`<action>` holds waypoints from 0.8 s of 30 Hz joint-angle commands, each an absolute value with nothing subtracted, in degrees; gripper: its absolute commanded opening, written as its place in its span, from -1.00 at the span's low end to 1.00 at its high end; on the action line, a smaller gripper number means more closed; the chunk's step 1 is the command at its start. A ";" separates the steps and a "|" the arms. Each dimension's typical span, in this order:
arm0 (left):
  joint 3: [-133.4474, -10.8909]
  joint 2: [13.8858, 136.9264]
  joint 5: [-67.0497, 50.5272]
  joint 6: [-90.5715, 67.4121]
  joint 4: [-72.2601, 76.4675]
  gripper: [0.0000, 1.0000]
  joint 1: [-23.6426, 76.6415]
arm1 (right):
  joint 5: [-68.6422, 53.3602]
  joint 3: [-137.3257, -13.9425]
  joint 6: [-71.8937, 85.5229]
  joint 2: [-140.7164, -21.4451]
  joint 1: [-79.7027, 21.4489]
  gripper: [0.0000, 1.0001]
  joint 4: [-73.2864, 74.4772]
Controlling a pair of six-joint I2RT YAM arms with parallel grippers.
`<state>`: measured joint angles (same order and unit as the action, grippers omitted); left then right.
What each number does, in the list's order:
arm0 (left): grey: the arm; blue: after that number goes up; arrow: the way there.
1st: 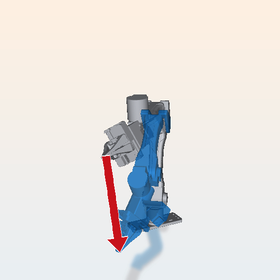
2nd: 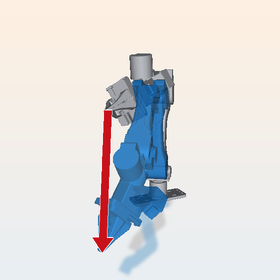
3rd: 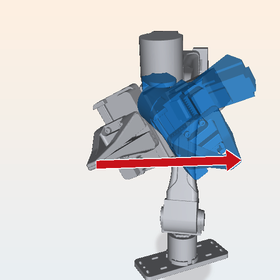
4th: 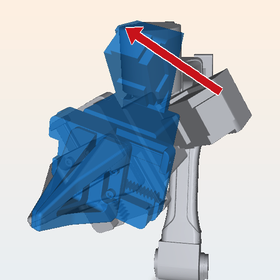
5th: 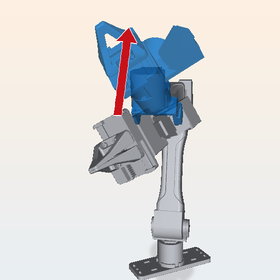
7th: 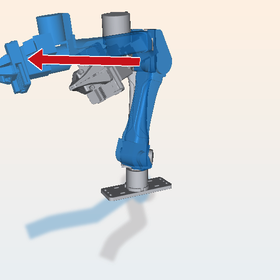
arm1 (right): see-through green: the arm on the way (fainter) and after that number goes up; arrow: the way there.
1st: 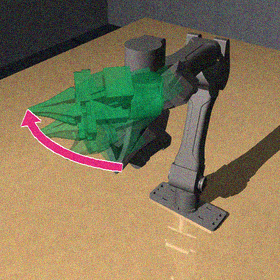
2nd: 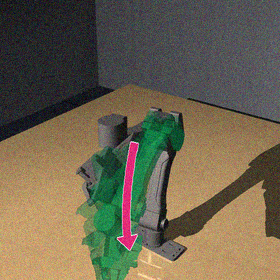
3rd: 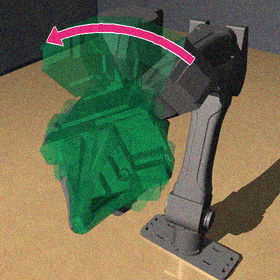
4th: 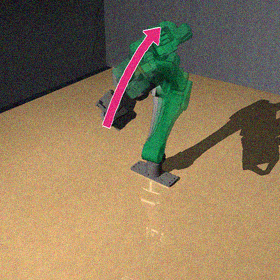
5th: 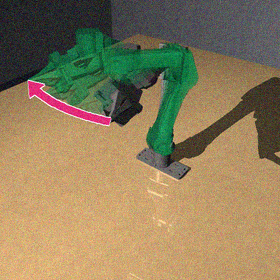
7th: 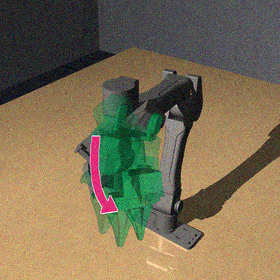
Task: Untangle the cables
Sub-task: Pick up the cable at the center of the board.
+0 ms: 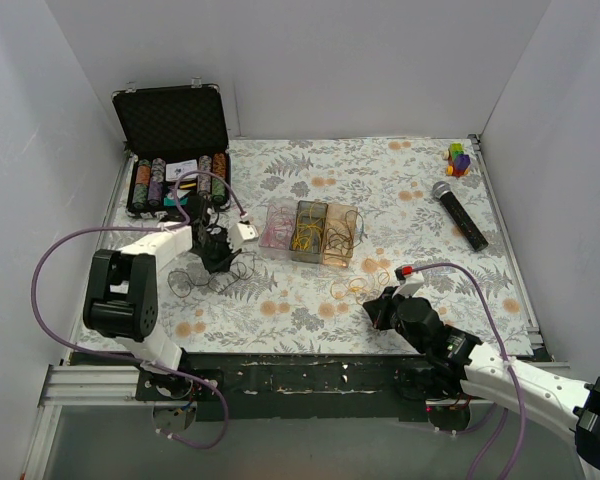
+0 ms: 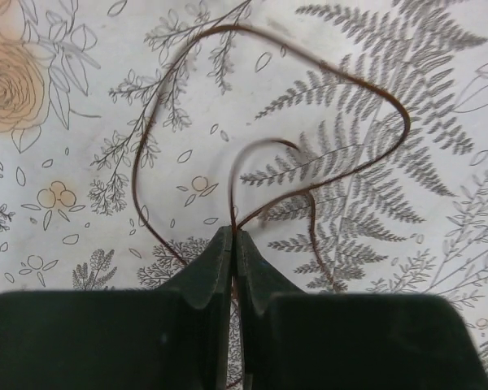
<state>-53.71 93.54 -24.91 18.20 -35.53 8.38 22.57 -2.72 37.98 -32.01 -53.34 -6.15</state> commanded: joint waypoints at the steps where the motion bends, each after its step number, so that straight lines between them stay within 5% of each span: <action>1: -55.97 86.15 -28.38 15.92 -39.63 -1.00 10.72 | 23.29 -3.25 37.88 -32.34 -53.53 -0.97 -9.49; 11: -83.91 80.33 -38.23 0.44 -41.05 -1.00 16.42 | 22.85 -2.37 38.41 -31.73 -53.61 -0.97 -10.02; 24: -111.68 84.98 -38.41 -17.14 -24.09 -1.00 29.87 | 23.55 -2.46 38.41 -29.18 -53.53 -0.97 -7.91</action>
<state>-104.27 83.50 -38.06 -11.57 -31.42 26.79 22.37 -2.72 38.41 -30.11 -53.34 -7.38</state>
